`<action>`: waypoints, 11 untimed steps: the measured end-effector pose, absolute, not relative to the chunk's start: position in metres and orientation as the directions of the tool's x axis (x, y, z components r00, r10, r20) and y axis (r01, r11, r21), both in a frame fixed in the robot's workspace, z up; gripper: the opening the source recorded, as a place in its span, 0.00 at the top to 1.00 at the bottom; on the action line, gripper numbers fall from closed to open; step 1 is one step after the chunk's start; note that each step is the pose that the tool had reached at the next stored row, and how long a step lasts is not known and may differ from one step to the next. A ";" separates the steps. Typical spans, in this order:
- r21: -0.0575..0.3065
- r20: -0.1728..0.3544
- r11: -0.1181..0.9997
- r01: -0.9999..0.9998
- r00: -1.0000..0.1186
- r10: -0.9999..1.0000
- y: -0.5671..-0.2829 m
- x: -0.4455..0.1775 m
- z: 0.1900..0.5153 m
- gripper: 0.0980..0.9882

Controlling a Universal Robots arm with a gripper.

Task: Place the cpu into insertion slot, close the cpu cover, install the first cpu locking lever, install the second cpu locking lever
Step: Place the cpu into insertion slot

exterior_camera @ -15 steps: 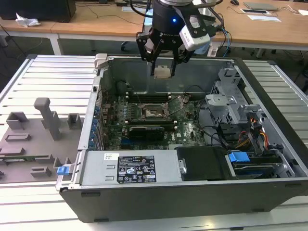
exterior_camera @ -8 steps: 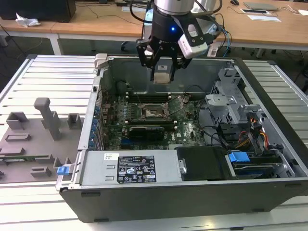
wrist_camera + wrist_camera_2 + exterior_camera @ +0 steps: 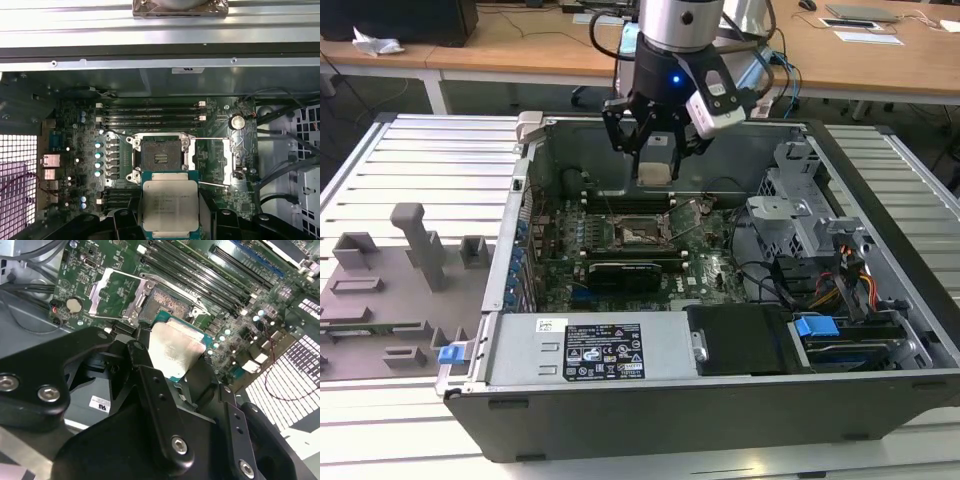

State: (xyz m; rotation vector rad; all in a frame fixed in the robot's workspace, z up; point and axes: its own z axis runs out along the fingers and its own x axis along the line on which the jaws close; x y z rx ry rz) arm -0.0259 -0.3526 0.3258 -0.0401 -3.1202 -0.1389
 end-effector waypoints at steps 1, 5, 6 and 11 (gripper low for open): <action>0.089 0.019 0.996 0.026 -1.000 0.025 -0.353 -0.026 0.322 0.51; 0.089 0.013 0.996 0.026 -1.000 0.025 -0.352 -0.027 0.311 0.51; 0.089 0.011 0.996 0.026 -1.000 0.025 -0.352 -0.027 0.308 0.51; 0.089 0.008 0.993 0.073 -0.997 0.073 -0.352 -0.028 0.299 0.51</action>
